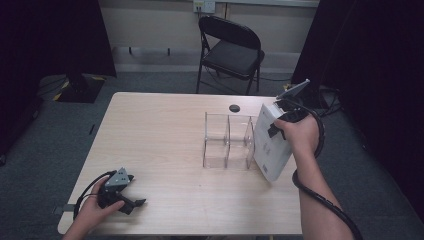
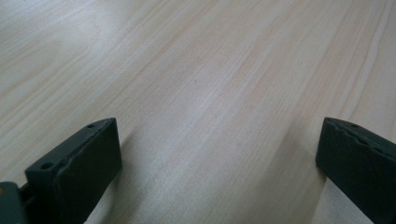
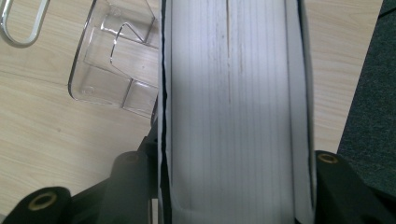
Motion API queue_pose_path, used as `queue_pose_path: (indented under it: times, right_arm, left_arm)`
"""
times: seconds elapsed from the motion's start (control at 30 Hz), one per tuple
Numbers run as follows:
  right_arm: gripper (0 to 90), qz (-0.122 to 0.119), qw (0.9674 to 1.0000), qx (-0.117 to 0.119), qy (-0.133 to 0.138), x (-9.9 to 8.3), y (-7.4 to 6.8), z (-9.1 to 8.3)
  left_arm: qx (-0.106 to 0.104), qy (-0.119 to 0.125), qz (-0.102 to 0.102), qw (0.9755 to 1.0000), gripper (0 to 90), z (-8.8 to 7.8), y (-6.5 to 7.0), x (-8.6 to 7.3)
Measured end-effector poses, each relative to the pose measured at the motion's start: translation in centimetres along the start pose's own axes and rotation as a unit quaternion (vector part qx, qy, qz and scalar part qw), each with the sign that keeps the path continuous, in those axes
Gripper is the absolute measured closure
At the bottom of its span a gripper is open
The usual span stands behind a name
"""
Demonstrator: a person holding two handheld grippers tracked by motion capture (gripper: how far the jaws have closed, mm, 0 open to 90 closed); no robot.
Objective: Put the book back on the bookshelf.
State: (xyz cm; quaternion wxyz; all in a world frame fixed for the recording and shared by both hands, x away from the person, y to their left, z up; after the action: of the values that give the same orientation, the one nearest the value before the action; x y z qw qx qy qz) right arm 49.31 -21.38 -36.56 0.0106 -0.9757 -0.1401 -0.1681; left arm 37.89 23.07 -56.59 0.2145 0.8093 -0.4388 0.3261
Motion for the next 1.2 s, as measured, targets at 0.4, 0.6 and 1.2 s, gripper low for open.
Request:
queue_pose_path:
  times: [0.4, 0.6, 1.2]
  right_arm:
    - [52.2, 0.013, 0.9999, -0.003, 0.001, 0.7, -0.1, 0.2]
    - [52.2, 0.019, 0.9998, -0.006, 0.003, 1.0, 0.0, 0.4]
    - [52.1, 0.024, 0.9996, -0.014, 0.004, 1.8, -0.1, 1.1]
  left_arm:
    - [-0.001, 0.001, -0.003, 1.0, 0.0, 0.0, 0.1, 0.0]
    - [0.0, 0.0, -0.001, 1.0, 0.0, 0.0, 0.0, 0.0]
    - [-0.001, 0.001, -0.003, 1.0, 0.0, 0.0, 0.1, 0.0]
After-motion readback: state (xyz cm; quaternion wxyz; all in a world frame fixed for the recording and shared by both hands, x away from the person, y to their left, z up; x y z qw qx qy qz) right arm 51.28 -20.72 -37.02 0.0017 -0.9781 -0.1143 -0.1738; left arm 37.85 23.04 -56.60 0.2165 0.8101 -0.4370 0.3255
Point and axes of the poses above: each handheld gripper's, and its own axes: z roughly forward along the jaws, x roughly out of its top, y roughly to its right, the point moved 9 cm from there along z, roughly forward along the jaws, and after that the axes turned 5 degrees about -x, right-handed, at the moved point
